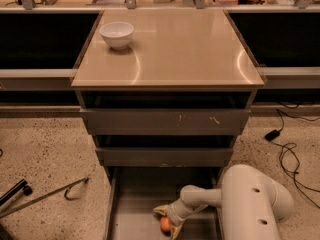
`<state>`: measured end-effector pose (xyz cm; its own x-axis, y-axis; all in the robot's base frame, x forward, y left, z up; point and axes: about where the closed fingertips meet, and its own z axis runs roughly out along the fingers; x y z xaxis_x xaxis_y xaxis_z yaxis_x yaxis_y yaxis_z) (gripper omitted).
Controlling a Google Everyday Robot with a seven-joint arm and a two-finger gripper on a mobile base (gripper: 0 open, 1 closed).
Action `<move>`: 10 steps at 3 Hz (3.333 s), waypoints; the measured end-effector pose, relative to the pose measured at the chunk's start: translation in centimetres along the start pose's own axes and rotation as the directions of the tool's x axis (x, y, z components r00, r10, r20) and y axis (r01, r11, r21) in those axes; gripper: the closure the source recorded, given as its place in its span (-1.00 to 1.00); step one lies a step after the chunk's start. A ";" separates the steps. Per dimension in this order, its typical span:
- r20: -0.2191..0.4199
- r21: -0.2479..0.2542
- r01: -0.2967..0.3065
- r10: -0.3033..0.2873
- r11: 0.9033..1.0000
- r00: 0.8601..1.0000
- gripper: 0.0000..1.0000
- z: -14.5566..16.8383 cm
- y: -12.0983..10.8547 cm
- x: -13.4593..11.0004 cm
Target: Pick orange from bottom drawer and place on counter
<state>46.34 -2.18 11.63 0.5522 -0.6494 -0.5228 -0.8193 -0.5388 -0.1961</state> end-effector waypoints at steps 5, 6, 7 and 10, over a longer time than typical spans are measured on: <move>0.121 0.148 0.091 -0.109 0.985 0.987 1.00 -16.6 -0.6 -5.3; 0.166 0.171 0.182 -0.211 0.968 0.963 1.00 -23.5 -1.6 -9.0; 0.166 0.172 0.183 -0.211 0.968 0.963 1.00 -23.5 -1.7 -9.0; 0.049 0.411 0.445 -0.507 0.796 0.861 1.00 -42.3 -7.3 -18.8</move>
Offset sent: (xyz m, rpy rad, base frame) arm -0.0002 -0.0005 0.0006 0.0009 0.0013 -0.0026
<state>48.45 -8.78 57.96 0.8828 -0.2599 -0.3913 -0.4697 -0.4975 -0.7293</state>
